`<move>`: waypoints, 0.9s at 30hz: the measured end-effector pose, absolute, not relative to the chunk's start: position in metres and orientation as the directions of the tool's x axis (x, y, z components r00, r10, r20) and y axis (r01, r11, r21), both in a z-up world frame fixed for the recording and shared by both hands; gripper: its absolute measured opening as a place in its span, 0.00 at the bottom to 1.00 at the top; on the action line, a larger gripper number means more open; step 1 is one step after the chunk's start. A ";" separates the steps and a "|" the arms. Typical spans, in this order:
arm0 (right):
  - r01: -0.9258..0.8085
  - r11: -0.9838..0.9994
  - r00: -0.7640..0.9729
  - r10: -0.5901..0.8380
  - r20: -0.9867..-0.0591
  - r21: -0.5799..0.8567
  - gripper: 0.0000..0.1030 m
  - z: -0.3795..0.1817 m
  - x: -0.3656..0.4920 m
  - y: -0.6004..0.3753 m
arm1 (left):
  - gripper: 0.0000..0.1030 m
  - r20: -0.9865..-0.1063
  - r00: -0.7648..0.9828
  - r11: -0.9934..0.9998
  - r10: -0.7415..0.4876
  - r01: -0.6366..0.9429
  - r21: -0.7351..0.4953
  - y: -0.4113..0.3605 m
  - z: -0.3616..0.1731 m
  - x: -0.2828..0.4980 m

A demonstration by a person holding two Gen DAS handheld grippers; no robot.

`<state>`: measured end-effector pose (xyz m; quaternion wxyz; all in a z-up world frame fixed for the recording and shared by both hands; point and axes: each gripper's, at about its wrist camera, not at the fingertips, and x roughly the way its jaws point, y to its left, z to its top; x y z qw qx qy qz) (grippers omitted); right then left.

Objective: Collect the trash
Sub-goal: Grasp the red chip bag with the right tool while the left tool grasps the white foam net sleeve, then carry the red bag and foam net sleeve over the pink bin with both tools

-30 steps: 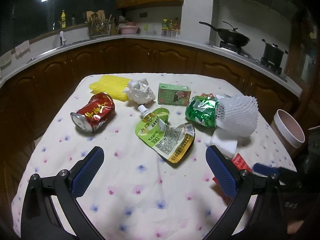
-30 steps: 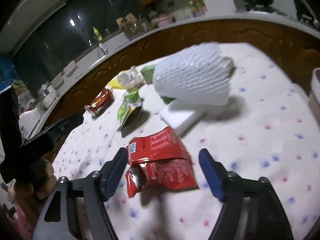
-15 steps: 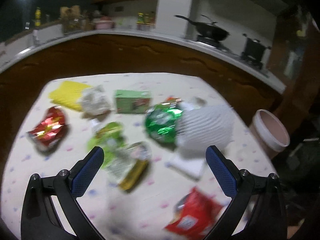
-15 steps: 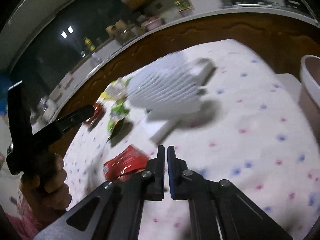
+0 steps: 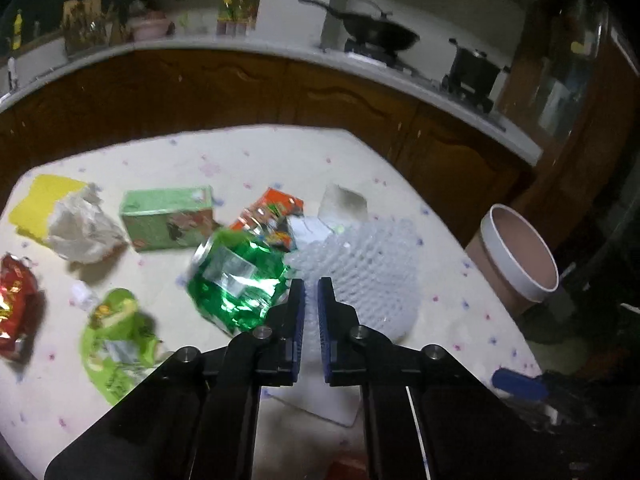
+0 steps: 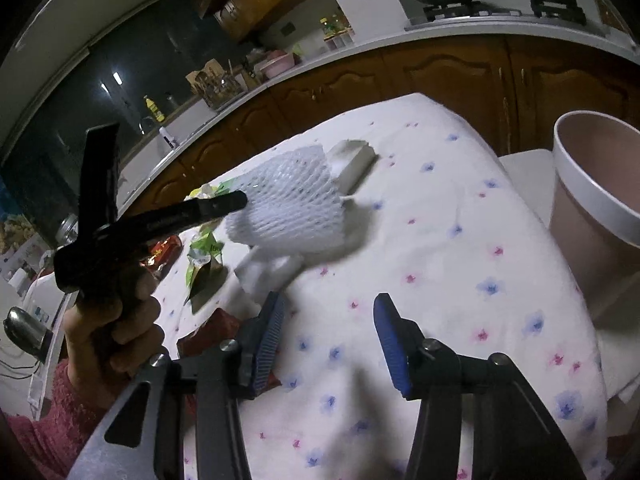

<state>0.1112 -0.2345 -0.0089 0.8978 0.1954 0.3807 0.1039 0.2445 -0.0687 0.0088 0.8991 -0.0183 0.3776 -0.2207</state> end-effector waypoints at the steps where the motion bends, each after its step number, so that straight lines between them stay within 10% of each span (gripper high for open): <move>1: -0.051 0.899 0.680 0.350 -0.644 0.434 0.48 -0.009 0.112 -0.231 | 0.06 -0.659 0.631 0.904 -0.410 0.376 -0.202 -0.062 0.014 0.240; 9: -0.249 0.872 0.598 0.481 -0.641 0.421 0.80 -0.010 0.115 -0.172 | 0.05 -0.558 0.722 0.912 -0.410 0.306 -0.274 0.008 0.052 0.200; 16: -0.391 0.871 0.538 0.478 -0.694 0.297 0.84 -0.018 0.116 -0.117 | 0.05 -0.519 0.762 0.917 -0.388 0.262 -0.301 0.049 0.065 0.174; 20: -0.403 0.895 0.527 0.398 -0.751 0.192 0.83 -0.032 0.119 -0.098 | 0.05 -0.525 0.766 0.923 -0.372 0.247 -0.293 0.057 0.062 0.169; 27: -0.344 0.909 0.552 0.400 -0.732 0.236 0.51 -0.033 0.124 -0.119 | 0.05 -0.537 0.757 0.922 -0.372 0.235 -0.307 0.062 0.055 0.168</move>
